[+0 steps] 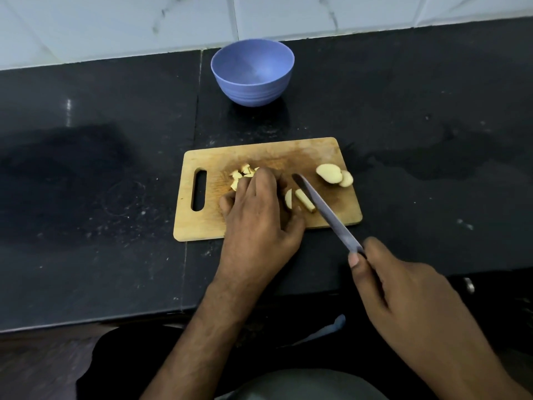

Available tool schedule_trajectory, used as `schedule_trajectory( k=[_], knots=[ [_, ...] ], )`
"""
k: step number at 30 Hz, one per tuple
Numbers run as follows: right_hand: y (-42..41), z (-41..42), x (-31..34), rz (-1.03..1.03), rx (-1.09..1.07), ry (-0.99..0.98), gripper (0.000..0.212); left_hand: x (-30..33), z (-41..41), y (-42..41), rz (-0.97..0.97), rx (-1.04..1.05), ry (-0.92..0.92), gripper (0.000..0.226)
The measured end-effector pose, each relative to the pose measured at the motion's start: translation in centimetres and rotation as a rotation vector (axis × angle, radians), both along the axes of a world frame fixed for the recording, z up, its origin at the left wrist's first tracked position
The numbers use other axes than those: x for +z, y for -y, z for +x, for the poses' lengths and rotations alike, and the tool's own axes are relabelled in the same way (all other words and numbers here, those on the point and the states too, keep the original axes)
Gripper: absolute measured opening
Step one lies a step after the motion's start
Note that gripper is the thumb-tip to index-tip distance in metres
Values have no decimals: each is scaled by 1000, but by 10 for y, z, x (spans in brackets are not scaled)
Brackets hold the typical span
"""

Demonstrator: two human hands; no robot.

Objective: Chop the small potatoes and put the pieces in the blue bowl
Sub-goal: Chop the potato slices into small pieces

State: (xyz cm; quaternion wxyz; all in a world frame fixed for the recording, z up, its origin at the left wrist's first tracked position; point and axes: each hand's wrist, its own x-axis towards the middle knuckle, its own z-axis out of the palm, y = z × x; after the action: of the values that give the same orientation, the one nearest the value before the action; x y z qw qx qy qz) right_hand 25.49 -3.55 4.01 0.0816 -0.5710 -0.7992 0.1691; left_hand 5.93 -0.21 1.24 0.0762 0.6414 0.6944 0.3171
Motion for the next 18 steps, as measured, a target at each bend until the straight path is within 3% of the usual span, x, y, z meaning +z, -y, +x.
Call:
schedule_trajectory(
  k=[8,18],
  knots=[
    [14,-9,2,-20,-88,78,33,0,-2,0,9,71,111,39],
    [10,-27,12,21,-37,15,31,-1,-9,4,20,61,95,30]
  ],
)
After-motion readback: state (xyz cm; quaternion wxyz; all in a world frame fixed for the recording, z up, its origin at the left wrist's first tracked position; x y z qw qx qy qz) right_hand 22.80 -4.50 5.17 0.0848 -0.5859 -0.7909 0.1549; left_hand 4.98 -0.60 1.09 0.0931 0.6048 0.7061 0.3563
